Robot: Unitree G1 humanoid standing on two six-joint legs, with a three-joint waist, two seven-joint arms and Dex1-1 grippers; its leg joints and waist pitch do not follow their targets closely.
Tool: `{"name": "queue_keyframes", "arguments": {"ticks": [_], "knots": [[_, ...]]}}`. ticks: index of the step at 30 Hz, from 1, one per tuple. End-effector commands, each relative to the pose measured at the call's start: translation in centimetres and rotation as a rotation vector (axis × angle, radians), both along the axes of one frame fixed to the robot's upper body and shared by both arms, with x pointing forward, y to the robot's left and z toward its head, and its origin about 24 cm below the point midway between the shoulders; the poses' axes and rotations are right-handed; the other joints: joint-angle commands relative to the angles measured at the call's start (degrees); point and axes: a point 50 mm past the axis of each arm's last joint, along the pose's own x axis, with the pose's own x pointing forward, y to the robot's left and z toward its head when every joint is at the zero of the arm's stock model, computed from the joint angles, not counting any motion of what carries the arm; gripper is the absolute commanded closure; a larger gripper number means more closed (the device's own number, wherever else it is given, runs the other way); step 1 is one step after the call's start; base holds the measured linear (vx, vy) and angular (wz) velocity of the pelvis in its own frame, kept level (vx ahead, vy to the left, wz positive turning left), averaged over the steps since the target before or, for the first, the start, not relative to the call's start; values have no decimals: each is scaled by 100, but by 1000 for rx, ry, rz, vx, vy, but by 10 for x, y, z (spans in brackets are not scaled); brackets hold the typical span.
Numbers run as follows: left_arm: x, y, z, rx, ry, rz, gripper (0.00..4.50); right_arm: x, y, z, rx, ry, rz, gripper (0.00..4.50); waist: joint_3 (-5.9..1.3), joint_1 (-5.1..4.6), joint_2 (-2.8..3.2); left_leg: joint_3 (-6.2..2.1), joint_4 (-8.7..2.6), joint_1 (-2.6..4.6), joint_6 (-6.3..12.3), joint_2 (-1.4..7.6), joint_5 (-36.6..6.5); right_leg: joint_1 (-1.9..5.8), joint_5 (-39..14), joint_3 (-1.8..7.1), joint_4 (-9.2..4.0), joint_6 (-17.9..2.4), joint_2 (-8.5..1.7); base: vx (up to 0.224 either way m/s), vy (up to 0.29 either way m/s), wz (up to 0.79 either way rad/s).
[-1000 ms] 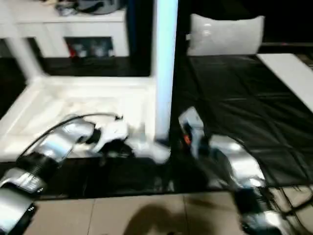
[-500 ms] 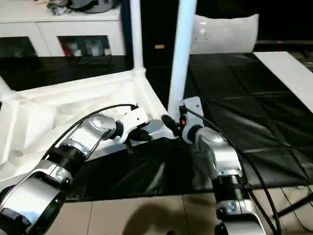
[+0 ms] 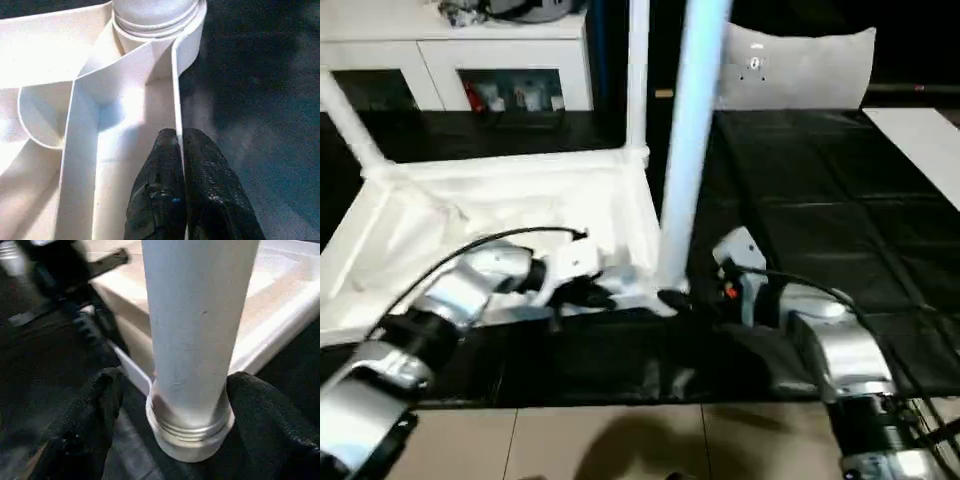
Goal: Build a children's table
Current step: Rotate leg to tighten
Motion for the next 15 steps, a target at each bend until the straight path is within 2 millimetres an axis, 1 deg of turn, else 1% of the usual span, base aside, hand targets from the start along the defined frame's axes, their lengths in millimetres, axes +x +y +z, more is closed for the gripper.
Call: {"name": "queue_keyframes", "arguments": {"ticks": [1, 2, 3, 4, 5, 6, 7, 8, 9, 10, 11, 12, 15], "knots": [[-10, -3, -2, 22, 19, -114, 450, -3, 2, 8, 28, -18, 75, 95, -356, 27, -50, -69, -390, -40, 565, 353, -893, 353, -2205, 377, -399, -566, -490, 0, 0, 0], [-12, -1, -3, 24, 28, -130, 450, -4, 1, 10, 35, -14, 96, 95, -361, 32, -46, -77, -392, -43, 573, 374, -861, 351, -2087, 386, -371, -609, -490, 0, 0, 0], [-18, 4, -3, 37, 48, -186, 450, -9, 0, 13, 45, 18, 171, 95, -368, 37, -51, -74, -389, -43, 595, 380, -836, 354, -1981, 389, -355, -657, -491, 0, 0, 0], [-20, 5, -3, 42, 53, -203, 450, -10, 0, 14, 46, 28, 192, 111, -367, 55, -36, -78, -394, -48, 631, 405, -806, 355, -1875, 402, -332, -709, -494, 0, 0, 0], [-21, 6, -3, 48, 57, -219, 450, -11, 0, 14, 47, 37, 211, 111, -373, 62, -42, -76, -391, -48, 644, 408, -777, 352, -1806, 405, -316, -730, -492, 0, 0, 0], [-23, 7, -3, 52, 60, -230, 450, -12, 0, 14, 46, 42, 224, 120, -371, 76, -40, -64, -387, -43, 656, 404, -731, 341, -1730, 412, -311, -766, -487, 0, 0, 0], [-24, 9, -3, 58, 67, -246, 450, -12, 0, 14, 40, 49, 246, 138, -375, 106, -44, -64, -387, -44, 635, 405, -707, 346, -1727, 410, -296, -798, -502, 0, 0, 0], [-26, 10, -2, 59, 73, -256, 450, -12, 1, 14, 42, 56, 263, 138, -369, 113, -51, -56, -385, -42, 632, 399, -702, 337, -1761, 411, -309, -790, -497, 0, 0, 0], [-26, 11, -2, 59, 76, -264, 450, -13, 2, 13, 44, 61, 277, 148, -369, 142, -47, -53, -385, -34, 603, 396, -711, 337, -1833, 410, -313, -778, -498, 0, 0, 0], [-27, 11, -1, 58, 78, -269, 450, -13, 2, 13, 46, 64, 286, 157, -364, 161, -63, -51, -393, -29, 581, 397, -727, 335, -1912, 411, -317, -751, -497, 0, 0, 0], [-28, 11, -1, 57, 81, -278, 450, -13, 3, 13, 48, 66, 296, 157, -364, 170, -57, -48, -392, -26, 565, 395, -727, 333, -1945, 414, -325, -737, -503, 0, 0, 0], [-28, 10, 1, 52, 77, -283, 450, -13, 6, 12, 52, 68, 309, 181, -361, 168, -75, -49, -397, -29, 537, 393, -742, 335, -1993, 415, -330, -709, -500, 0, 0, 0], [-29, 7, 3, 41, 75, -292, 450, -14, 13, 10, 66, 78, 338, 193, -366, 163, -80, -49, -393, -30, 513, 384, -700, 333, -1993, 418, -322, -686, -496, 0, 0, 0]]}}
